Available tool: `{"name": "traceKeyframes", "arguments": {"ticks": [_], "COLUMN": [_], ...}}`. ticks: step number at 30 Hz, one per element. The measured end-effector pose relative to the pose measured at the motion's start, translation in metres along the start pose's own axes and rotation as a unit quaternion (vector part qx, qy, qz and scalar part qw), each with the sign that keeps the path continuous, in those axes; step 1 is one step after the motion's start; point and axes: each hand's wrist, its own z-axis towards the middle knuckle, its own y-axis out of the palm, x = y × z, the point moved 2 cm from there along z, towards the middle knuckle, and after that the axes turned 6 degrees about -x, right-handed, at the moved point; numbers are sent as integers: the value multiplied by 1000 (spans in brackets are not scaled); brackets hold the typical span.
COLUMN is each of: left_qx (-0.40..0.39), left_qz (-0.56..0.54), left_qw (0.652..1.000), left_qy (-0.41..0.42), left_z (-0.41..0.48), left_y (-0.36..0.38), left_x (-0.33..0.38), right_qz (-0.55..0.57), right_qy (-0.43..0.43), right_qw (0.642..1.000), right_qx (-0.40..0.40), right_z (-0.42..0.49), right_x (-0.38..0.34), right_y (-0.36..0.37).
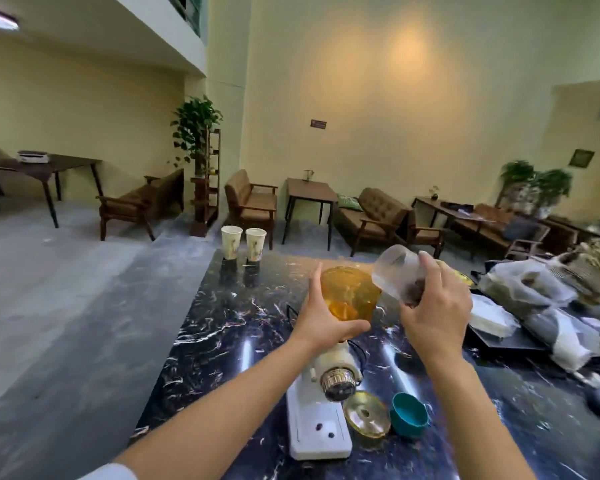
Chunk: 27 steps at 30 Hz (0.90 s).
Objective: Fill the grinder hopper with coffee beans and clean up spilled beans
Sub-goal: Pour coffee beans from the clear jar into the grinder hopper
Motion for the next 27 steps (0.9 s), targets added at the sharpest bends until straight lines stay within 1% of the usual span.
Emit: {"name": "traceKeyframes", "arguments": {"ticks": [3, 6, 12, 17, 23, 27], "left_qx": [12, 5, -12, -13, -15, -11], "left_qz": [12, 21, 21, 25, 31, 28], "left_qw": [1000, 1000, 999, 999, 999, 999], "left_qy": [5, 12, 24, 17, 14, 18], "left_z": [1, 3, 2, 0, -1, -2], "left_y": [1, 1, -2, -3, -3, -4], "left_x": [-4, -3, -2, 1, 3, 3], "right_qz": [-75, -110, -137, -139, -178, -185], "right_qy": [-32, -46, -94, -106, -146, -156], "right_qw": [997, 993, 985, 983, 971, 968], "right_qx": [-10, -19, -43, -47, -59, -63], "right_z": [7, 13, 22, 25, 29, 29], "right_x": [-9, -18, -26, -26, -27, -28], "right_y": [2, 5, 8, 10, 9, 7]}}
